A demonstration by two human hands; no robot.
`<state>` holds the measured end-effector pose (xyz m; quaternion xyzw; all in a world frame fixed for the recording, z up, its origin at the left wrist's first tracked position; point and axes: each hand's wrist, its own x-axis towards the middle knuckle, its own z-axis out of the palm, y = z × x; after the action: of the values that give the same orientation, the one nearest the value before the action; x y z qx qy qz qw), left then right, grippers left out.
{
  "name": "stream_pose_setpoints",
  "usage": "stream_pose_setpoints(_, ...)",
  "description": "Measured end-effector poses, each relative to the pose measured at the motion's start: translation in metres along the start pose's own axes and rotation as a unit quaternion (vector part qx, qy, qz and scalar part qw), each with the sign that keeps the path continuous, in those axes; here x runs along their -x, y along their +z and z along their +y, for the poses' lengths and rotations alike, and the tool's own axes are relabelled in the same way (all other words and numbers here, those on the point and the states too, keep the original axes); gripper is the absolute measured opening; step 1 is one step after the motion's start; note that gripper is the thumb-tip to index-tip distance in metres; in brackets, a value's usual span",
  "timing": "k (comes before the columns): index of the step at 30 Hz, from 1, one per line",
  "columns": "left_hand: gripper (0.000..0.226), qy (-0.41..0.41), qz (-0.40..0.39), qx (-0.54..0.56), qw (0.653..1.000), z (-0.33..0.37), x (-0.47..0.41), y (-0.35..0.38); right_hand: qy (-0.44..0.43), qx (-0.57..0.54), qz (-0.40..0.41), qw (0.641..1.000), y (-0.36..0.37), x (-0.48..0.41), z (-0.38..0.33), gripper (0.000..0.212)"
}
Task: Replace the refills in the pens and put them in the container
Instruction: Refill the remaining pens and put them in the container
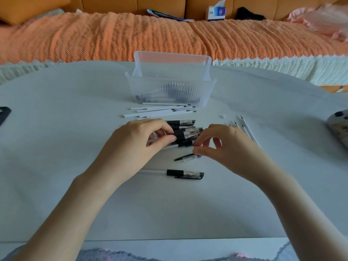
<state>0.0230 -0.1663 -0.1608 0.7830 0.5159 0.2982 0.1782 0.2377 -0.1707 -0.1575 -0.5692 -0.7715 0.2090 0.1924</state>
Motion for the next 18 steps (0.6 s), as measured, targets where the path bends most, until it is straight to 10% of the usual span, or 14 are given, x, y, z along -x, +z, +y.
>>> stream_pose_setpoints(18, 0.012, 0.009, -0.016, -0.007, 1.000, 0.006, 0.003, 0.003, -0.011, -0.140, 0.060, 0.988, -0.004, 0.000, -0.011, 0.003)
